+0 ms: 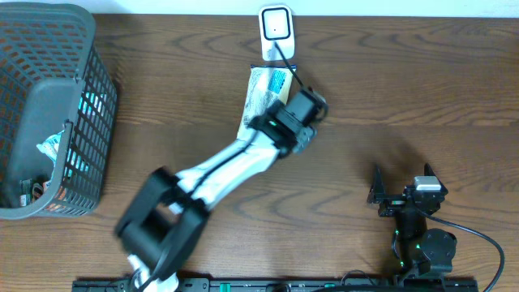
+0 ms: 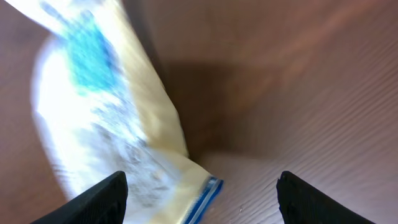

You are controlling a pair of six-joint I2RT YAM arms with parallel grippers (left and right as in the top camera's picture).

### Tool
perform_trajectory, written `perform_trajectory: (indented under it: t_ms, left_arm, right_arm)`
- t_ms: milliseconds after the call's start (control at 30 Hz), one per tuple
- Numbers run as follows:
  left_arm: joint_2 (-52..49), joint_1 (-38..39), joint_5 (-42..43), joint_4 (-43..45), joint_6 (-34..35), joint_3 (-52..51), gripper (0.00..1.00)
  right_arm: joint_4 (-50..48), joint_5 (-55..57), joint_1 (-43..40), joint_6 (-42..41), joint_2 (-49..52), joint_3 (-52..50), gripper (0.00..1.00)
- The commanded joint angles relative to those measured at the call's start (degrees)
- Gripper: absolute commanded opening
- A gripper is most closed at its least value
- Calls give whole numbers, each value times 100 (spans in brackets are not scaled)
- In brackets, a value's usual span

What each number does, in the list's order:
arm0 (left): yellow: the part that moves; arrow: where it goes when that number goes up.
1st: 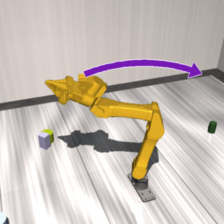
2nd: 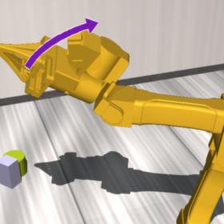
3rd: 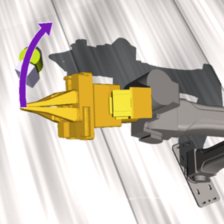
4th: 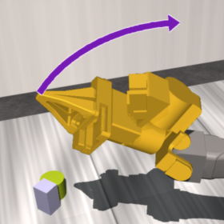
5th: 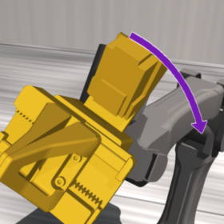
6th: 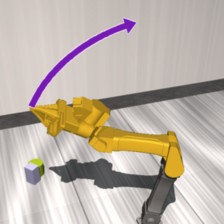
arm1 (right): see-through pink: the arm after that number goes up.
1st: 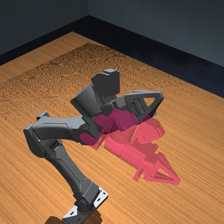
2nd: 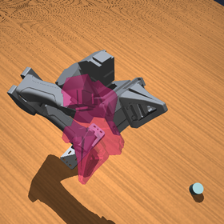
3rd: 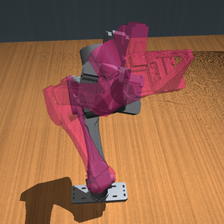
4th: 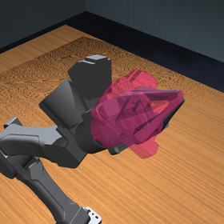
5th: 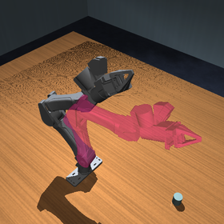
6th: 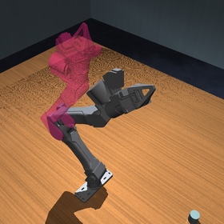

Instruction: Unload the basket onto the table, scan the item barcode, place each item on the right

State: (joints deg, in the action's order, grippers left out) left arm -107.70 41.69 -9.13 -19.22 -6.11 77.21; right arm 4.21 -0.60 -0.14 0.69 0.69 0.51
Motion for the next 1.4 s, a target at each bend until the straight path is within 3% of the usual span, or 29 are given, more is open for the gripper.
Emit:
perform_trajectory:
  t_ms: [0, 267, 467, 567, 667, 800, 1067, 1200, 1367]
  left_arm:
    - [870, -487, 997, 44, 192, 170, 75]
    - [1200, -1853, 1172, 197, 214, 166, 76]
    - [544, -2291, 1220, 221, 1401, 166, 75]
    - [96, -2299, 2024, 319, 1499, 166, 63]
    - [-254, -2297, 2649, 599, 1499, 166, 43]
    - [-601, -2295, 2782, 787, 1504, 166, 20]
    - [-839, -2111, 2817, 774, 1502, 160, 19]
    - [-841, -1910, 2785, 756, 1497, 127, 10]
    - [-933, -1657, 2332, 728, 1497, -42, 10]
  right_arm:
    - [11, 7, 52, 66, -31, -20, 99]
    - [11, 7, 52, 68, -31, -22, 99]
    - [11, 7, 52, 66, -31, -20, 99]
    - [9, 7, 52, 68, -31, -20, 99]
    - [11, 7, 52, 66, -31, -20, 99]
    - [9, 7, 52, 68, -31, -20, 99]
    - [9, 7, 52, 66, -31, -20, 99]
    - [11, 7, 52, 66, -31, -20, 99]
    - [9, 7, 52, 68, -31, -20, 99]
